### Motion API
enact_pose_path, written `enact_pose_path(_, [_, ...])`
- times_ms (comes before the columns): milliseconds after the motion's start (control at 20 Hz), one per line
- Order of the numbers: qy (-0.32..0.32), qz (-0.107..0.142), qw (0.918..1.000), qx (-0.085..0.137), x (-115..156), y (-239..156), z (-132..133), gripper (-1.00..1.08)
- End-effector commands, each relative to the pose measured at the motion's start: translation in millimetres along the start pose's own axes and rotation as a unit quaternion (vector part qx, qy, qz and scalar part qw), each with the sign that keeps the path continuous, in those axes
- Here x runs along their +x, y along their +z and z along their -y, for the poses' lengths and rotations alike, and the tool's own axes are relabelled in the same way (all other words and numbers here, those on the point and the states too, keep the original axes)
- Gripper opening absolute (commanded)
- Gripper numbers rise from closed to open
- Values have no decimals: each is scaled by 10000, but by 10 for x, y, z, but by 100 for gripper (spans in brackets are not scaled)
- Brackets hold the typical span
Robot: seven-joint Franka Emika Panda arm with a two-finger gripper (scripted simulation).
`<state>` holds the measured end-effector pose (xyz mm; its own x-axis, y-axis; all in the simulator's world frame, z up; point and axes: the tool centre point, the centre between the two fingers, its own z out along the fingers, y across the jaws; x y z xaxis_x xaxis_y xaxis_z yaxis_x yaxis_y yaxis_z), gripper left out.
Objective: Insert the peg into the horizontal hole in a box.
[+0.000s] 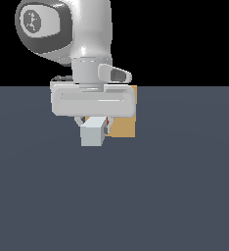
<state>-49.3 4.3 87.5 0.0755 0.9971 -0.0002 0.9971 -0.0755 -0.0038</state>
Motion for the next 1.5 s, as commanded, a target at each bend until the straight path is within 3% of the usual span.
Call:
enact_pose_path(0, [12, -2, 10000, -19, 3, -20, -12, -100])
enact_pose_path(750, [9, -4, 10000, -14, 97, -20, -19, -100])
enact_pose_path(1450, [10, -7, 10000, -30, 980, -37, -20, -100])
